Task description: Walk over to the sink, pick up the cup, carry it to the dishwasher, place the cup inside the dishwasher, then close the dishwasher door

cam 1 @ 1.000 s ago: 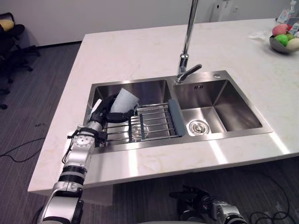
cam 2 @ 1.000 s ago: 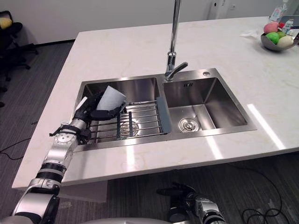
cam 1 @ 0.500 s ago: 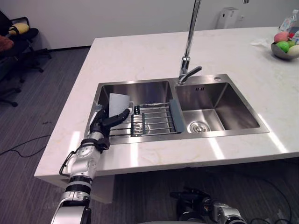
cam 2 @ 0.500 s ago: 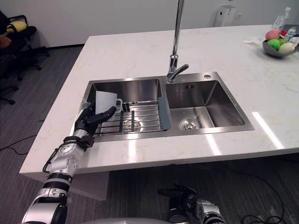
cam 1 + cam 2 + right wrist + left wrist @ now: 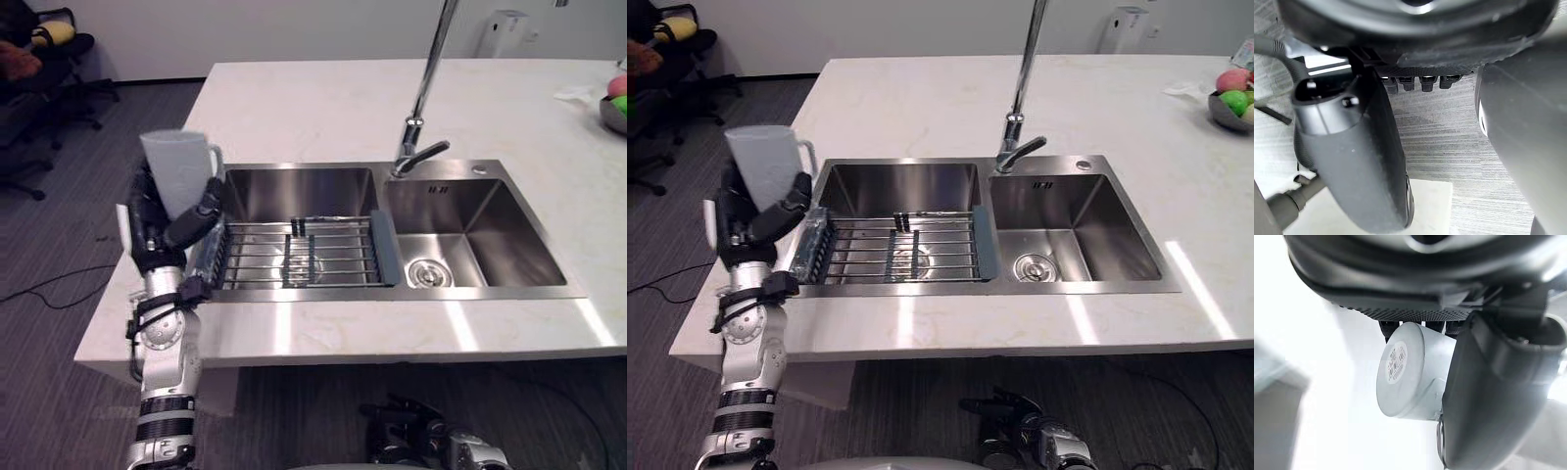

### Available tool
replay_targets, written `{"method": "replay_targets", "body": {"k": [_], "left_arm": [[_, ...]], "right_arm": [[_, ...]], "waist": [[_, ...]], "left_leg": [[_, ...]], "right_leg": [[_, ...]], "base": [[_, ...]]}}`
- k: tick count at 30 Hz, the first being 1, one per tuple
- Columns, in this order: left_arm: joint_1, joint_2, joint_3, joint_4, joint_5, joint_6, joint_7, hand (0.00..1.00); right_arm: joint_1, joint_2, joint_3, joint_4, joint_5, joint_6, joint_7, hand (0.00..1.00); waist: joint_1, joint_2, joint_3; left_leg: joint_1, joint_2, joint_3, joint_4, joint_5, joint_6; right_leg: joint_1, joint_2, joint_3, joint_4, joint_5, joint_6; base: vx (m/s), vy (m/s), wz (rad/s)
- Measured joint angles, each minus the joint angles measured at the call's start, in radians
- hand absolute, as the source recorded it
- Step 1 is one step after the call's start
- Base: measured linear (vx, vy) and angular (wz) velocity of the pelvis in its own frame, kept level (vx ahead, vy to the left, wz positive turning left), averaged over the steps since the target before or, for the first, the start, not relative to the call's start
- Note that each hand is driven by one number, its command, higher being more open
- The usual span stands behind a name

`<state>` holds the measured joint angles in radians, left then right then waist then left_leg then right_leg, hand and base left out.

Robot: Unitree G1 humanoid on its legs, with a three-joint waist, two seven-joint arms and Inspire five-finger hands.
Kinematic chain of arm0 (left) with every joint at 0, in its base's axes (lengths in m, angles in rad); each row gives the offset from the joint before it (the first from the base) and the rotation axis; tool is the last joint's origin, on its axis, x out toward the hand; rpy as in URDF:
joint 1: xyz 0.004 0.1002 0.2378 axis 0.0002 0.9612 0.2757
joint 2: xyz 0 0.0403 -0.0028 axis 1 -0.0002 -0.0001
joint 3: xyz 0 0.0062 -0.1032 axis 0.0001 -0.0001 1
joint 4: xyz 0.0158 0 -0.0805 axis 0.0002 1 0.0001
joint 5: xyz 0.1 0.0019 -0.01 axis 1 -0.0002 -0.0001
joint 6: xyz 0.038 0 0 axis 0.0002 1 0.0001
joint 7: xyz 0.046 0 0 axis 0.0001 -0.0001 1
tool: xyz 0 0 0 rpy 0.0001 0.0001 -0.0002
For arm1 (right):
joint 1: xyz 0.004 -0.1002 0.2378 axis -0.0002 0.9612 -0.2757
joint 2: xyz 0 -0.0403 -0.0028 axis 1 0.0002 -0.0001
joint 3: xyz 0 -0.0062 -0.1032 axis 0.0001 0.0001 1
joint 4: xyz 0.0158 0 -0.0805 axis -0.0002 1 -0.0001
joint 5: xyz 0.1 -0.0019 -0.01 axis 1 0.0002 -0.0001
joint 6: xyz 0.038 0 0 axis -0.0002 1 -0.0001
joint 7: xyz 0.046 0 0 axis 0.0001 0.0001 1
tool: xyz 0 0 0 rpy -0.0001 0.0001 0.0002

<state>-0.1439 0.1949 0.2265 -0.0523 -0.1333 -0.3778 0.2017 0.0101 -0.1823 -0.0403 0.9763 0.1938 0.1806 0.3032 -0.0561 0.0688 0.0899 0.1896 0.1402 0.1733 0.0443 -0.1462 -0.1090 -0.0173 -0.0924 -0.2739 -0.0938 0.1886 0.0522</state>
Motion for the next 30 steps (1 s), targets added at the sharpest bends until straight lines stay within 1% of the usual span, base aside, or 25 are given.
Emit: {"method": "replay_targets", "body": {"k": [2, 4, 7, 8, 9, 10, 11, 12, 13, 14, 15, 16, 17, 18, 19, 20, 21, 22, 24, 25, 26, 27, 28, 29, 30], "left_arm": [[0.062, 0.000, 0.012, -0.120, 0.128, -0.065, 0.069, 0.00], [0.126, -0.002, 0.014, -0.186, 0.199, -0.094, 0.109, 0.00], [0.239, -0.033, 0.025, -0.246, 0.255, -0.096, 0.128, 0.00], [0.263, -0.043, 0.028, -0.261, 0.255, -0.093, 0.128, 0.00], [0.311, -0.067, 0.034, -0.295, 0.254, -0.092, 0.128, 0.00], [0.345, -0.088, 0.034, -0.327, 0.253, -0.095, 0.128, 0.00], [0.359, -0.101, 0.035, -0.344, 0.252, -0.099, 0.130, 0.00], [0.383, -0.126, 0.039, -0.349, 0.251, -0.121, 0.139, 0.00], [0.388, -0.133, 0.044, -0.336, 0.250, -0.120, 0.159, 0.00], [0.385, -0.134, 0.044, -0.331, 0.250, -0.119, 0.165, 0.00], [0.370, -0.150, 0.024, -0.323, 0.250, -0.132, 0.168, 0.00], [0.370, -0.157, -0.011, -0.313, 0.252, -0.144, 0.170, 0.00], [0.378, -0.157, -0.058, -0.298, 0.255, -0.158, 0.170, 0.00], [0.383, -0.158, -0.079, -0.298, 0.261, -0.159, 0.172, 0.00], [0.384, -0.159, -0.112, -0.304, 0.284, -0.162, 0.181, 0.00], [0.377, -0.160, -0.137, -0.311, 0.300, -0.179, 0.184, 0.00], [0.368, -0.158, -0.147, -0.311, 0.306, -0.186, 0.190, 0.00], [0.365, -0.151, -0.158, -0.310, 0.311, -0.193, 0.212, 0.00], [0.365, -0.143, -0.161, -0.310, 0.316, -0.195, 0.239, 0.00], [0.370, -0.147, -0.169, -0.310, 0.316, -0.204, 0.255, 0.00], [0.378, -0.154, -0.201, -0.311, 0.313, -0.209, 0.256, 0.00], [0.383, -0.156, -0.220, -0.311, 0.313, -0.214, 0.253, 0.00], [0.385, -0.157, -0.245, -0.315, 0.315, -0.225, 0.243, 0.00], [0.390, -0.155, -0.260, -0.330, 0.313, -0.227, 0.229, 0.00], [0.374, -0.145, -0.267, -0.345, 0.292, -0.225, 0.212, 0.00]], "right_arm": [[0.003, -0.001, 0.006, 0.021, -0.014, -0.010, 0.000, 1.00], [0.003, 0.002, 0.011, 0.033, -0.065, -0.017, 0.009, 1.00], [0.008, -0.005, 0.030, 0.034, -0.129, -0.026, 0.038, 1.00], [0.010, -0.006, 0.035, 0.033, -0.131, -0.026, 0.046, 1.00], [0.017, -0.015, 0.047, 0.032, -0.132, -0.023, 0.058, 1.00], [0.036, -0.032, 0.048, 0.024, -0.127, -0.024, 0.064, 1.00], [0.045, -0.046, 0.050, 0.013, -0.127, -0.025, 0.068, 1.00], [0.041, -0.068, 0.051, 0.018, -0.127, -0.025, 0.061, 1.00], [0.044, -0.064, 0.048, 0.024, -0.127, -0.024, 0.067, 1.00], [0.040, -0.058, 0.042, 0.035, -0.121, -0.026, 0.066, 1.00], [0.036, -0.054, 0.027, 0.048, -0.095, -0.027, 0.056, 1.00], [0.027, -0.066, 0.008, 0.058, -0.077, -0.022, 0.036, 1.00], [0.027, -0.079, 0.006, 0.055, -0.065, -0.007, 0.020, 1.00], [0.025, -0.086, 0.007, 0.050, -0.061, -0.003, 0.019, 1.00], [0.027, -0.102, 0.006, 0.030, -0.058, 0.003, 0.020, 1.00], [0.024, -0.117, 0.005, 0.014, -0.057, 0.003, 0.019, 1.00], [0.013, -0.121, 0.003, 0.014, -0.057, 0.003, 0.016, 1.00], [0.001, -0.096, 0.006, 0.014, -0.057, 0.004, 0.016, 1.00], [-0.007, -0.062, 0.005, 0.022, -0.056, 0.000, 0.012, 1.00], [-0.017, -0.044, 0.006, 0.036, -0.045, -0.002, 0.002, 1.00], [-0.010, -0.037, 0.007, 0.036, -0.029, -0.003, -0.012, 1.00], [-0.001, -0.037, 0.008, 0.036, -0.026, -0.004, -0.019, 1.00], [0.009, -0.039, 0.008, 0.038, -0.021, -0.009, -0.036, 1.00], [0.016, -0.039, 0.008, 0.037, -0.018, -0.017, -0.056, 1.00], [0.028, -0.033, 0.006, 0.035, 0.016, -0.036, -0.081, 1.00]], "waist": [[0.031, -0.015, -0.009], [0.057, -0.033, -0.015], [0.086, -0.041, 0.014], [0.097, -0.052, 0.028], [0.117, -0.048, 0.039], [0.124, -0.030, 0.043], [0.127, 0.005, 0.036], [0.154, 0.050, 0.048], [0.160, 0.022, 0.042], [0.147, -0.005, 0.041], [0.119, -0.032, 0.050], [0.120, -0.020, 0.057], [0.124, -0.023, 0.060], [0.125, -0.026, 0.063], [0.116, -0.015, 0.055], [0.104, 0.014, 0.039], [0.100, 0.011, 0.044], [0.096, -0.002, 0.038], [0.093, -0.019, 0.037], [0.096, -0.007, 0.033], [0.092, 0.014, 0.024], [0.091, 0.022, 0.020], [0.090, 0.025, 0.019], [0.093, 0.025, 0.019], [0.089, 0.039, 0.012]], "left_leg": [[-0.018, -0.024, -0.017, 0.019, 0.019, 0.004], [-0.075, -0.039, -0.053, 0.106, 0.018, 0.004], [-0.177, -0.040, -0.150, 0.329, 0.013, 0.011], [-0.196, -0.036, -0.169, 0.370, -0.007, 0.017], [-0.244, -0.032, -0.189, 0.385, -0.030, 0.025], [-0.295, -0.017, -0.162, 0.307, -0.010, 0.038], [-0.314, 0.004, -0.135, 0.236, -0.005, 0.055], [-0.337, 0.055, -0.107, 0.229, 0.057, 0.065], [-0.327, 0.054, -0.030, 0.155, 0.055, 0.093], [-0.329, 0.051, 0.030, 0.120, 0.053, 0.127], [-0.361, 0.074, 0.165, 0.193, 0.051, 0.199], [-0.370, 0.123, 0.264, 0.308, 0.060, 0.243], [-0.344, 0.165, 0.373, 0.442, 0.068, 0.259], [-0.318, 0.185, 0.414, 0.488, 0.070, 0.261], [-0.262, 0.232, 0.466, 0.532, 0.092, 0.272], [-0.223, 0.253, 0.484, 0.501, 0.145, 0.262], [-0.237, 0.229, 0.501, 0.493, 0.145, 0.263], [-0.250, 0.189, 0.527, 0.438, 0.148, 0.268], [-0.235, 0.127, 0.537, 0.323, 0.131, 0.265], [-0.229, 0.153, 0.614, 0.324, 0.077, 0.210], [-0.204, 0.177, 0.658, 0.319, 0.046, 0.133], [-0.187, 0.175, 0.664, 0.296, 0.042, 0.093], [-0.174, 0.142, 0.655, 0.250, 0.037, 0.054], [-0.194, 0.085, 0.607, 0.230, 0.033, 0.078], [-0.234, 0.039, 0.537, 0.222, 0.022, 0.120]], "right_leg": [[0.002, -0.028, -0.010, 0.001, 0.000, 0.003], [0.006, -0.054, -0.033, 0.001, -0.006, 0.016], [0.082, -0.069, -0.087, 0.004, -0.045, 0.013], [0.099, -0.072, -0.104, 0.000, -0.052, 0.010], [0.123, -0.073, -0.153, 0.000, -0.058, 0.010], [0.130, -0.063, -0.220, 0.000, -0.065, 0.017], [0.133, -0.043, -0.246, -0.001, -0.073, 0.027], [0.132, -0.004, -0.242, 0.061, -0.090, 0.016], [0.138, 0.004, -0.259, 0.082, -0.128, -0.002], [0.145, 0.015, -0.278, 0.050, -0.138, -0.016], [0.156, -0.003, -0.352, 0.016, -0.138, -0.049], [0.150, -0.030, -0.409, 0.055, -0.143, -0.053], [0.139, -0.078, -0.452, 0.111, -0.153, -0.048], [0.137, -0.103, -0.471, 0.131, -0.154, -0.047], [0.139, -0.140, -0.512, 0.158, -0.157, -0.041], [0.139, -0.160, -0.557, 0.181, -0.164, -0.011], [0.139, -0.178, -0.576, 0.185, -0.160, -0.001], [0.146, -0.185, -0.589, 0.144, -0.154, -0.005], [0.170, -0.199, -0.653, 0.099, -0.098, 0.014], [0.180, -0.196, -0.717, 0.108, -0.091, 0.025], [0.209, -0.203, -0.787, 0.129, -0.090, 0.028], [0.224, -0.213, -0.817, 0.140, -0.086, 0.034], [0.250, -0.246, -0.861, 0.159, -0.075, 0.047], [0.261, -0.291, -0.890, 0.187, -0.031, 0.029], [0.260, -0.340, -0.872, 0.252, 0.008, -0.011]], "base": [[-0.06, 0.027, 0.22], [-0.07, -0.008, 0.38], [-0.09, -0.071, 0.93], [-0.13, -0.061, 1.09], [-0.17, -0.045, 1.23], [-0.21, -0.054, 1.33], [-0.10, -0.054, 1.22], [0.06, -0.040, 1.25], [0.14, -0.070, 1.37], [0.15, -0.117, 2.09], [0.01, -0.047, 2.00], [0.01, 0.080, 2.06], [-0.01, 0.187, 1.23], [0.04, 0.226, 1.22], [0.03, 0.251, 1.23], [0.01, 0.260, 1.27], [-0.02, 0.242, 1.39], [-0.05, 0.211, 1.31], [-0.05, 0.207, 1.24], [-0.04, 0.201, 1.39], [-0.03, 0.206, 1.44], [0.00, 0.259, 1.46], [-0.01, 0.335, 1.28], [-0.01, 0.459, 1.66], [-0.01, 0.430, 1.66]]}}
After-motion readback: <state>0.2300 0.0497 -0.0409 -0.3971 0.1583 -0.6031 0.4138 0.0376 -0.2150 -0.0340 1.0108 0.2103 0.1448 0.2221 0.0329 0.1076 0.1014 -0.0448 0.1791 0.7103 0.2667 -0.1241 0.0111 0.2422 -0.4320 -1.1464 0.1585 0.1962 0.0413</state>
